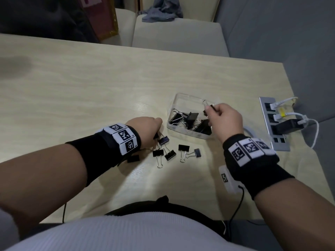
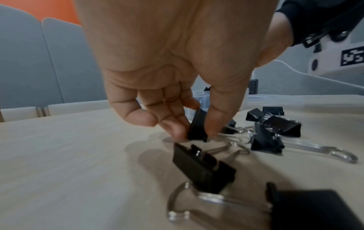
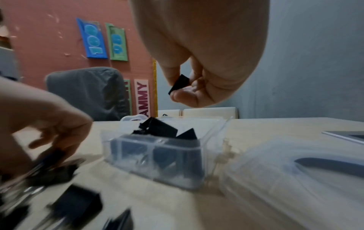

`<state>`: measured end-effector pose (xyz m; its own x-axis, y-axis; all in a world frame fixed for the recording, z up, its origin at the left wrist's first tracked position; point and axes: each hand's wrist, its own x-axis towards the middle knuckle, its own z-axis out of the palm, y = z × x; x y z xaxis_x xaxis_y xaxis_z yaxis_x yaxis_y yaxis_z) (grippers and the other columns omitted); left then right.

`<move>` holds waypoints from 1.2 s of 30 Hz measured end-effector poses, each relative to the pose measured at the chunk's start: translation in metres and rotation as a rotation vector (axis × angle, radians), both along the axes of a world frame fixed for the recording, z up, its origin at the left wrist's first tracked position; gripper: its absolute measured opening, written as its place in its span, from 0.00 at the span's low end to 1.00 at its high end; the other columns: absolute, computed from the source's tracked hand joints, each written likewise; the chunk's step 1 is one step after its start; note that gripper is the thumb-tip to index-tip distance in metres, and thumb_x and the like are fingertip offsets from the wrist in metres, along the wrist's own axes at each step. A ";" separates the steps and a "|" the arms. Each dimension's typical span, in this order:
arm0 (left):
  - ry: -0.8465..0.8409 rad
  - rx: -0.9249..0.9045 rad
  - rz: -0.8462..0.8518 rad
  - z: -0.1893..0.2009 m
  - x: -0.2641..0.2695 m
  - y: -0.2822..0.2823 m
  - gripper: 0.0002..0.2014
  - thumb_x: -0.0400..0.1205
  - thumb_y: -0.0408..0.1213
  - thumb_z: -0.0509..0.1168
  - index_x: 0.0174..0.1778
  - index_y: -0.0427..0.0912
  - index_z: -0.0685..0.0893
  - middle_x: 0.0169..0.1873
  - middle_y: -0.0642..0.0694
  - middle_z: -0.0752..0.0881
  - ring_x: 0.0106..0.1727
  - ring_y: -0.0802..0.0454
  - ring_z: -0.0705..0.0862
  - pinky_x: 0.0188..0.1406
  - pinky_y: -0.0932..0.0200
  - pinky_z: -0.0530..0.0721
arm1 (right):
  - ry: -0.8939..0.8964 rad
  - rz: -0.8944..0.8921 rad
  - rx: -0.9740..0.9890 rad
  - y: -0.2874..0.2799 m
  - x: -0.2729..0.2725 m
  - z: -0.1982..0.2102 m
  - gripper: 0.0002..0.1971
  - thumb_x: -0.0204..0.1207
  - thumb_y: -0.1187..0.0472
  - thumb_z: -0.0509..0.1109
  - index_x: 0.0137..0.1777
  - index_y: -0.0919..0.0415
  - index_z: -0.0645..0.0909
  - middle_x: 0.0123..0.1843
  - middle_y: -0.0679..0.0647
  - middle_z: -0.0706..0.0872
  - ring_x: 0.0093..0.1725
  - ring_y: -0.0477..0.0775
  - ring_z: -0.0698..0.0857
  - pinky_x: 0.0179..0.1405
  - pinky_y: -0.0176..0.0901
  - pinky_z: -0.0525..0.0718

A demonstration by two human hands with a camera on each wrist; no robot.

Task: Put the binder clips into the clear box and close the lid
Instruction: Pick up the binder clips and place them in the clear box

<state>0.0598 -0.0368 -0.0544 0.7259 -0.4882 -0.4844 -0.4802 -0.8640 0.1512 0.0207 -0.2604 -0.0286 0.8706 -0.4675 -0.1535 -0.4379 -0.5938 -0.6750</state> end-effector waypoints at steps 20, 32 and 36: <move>0.112 -0.277 0.101 0.045 0.047 -0.015 0.05 0.74 0.39 0.71 0.43 0.45 0.88 0.37 0.48 0.91 0.37 0.52 0.84 0.45 0.56 0.83 | 0.364 0.938 -0.500 0.039 -0.061 -0.029 0.21 0.81 0.58 0.65 0.74 0.50 0.73 0.73 0.54 0.75 0.68 0.62 0.75 0.64 0.56 0.83; 0.003 -0.557 0.332 0.040 0.052 -0.044 0.18 0.78 0.40 0.69 0.65 0.49 0.80 0.54 0.51 0.87 0.53 0.51 0.85 0.55 0.58 0.80 | 0.213 0.743 -0.342 0.033 -0.064 -0.027 0.11 0.81 0.59 0.68 0.63 0.54 0.81 0.61 0.53 0.82 0.63 0.57 0.80 0.60 0.50 0.83; 0.019 -0.446 0.253 0.035 0.036 -0.016 0.10 0.77 0.38 0.68 0.54 0.50 0.83 0.43 0.53 0.86 0.46 0.51 0.84 0.47 0.58 0.78 | 0.035 0.469 -0.141 0.029 -0.056 -0.012 0.12 0.79 0.61 0.71 0.62 0.55 0.84 0.56 0.50 0.81 0.53 0.50 0.82 0.54 0.39 0.78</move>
<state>0.0958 -0.0530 -0.0195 0.8415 -0.4600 -0.2834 -0.2576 -0.8026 0.5380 -0.0350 -0.2317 -0.0406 0.9877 -0.0448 -0.1497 -0.1225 -0.8168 -0.5638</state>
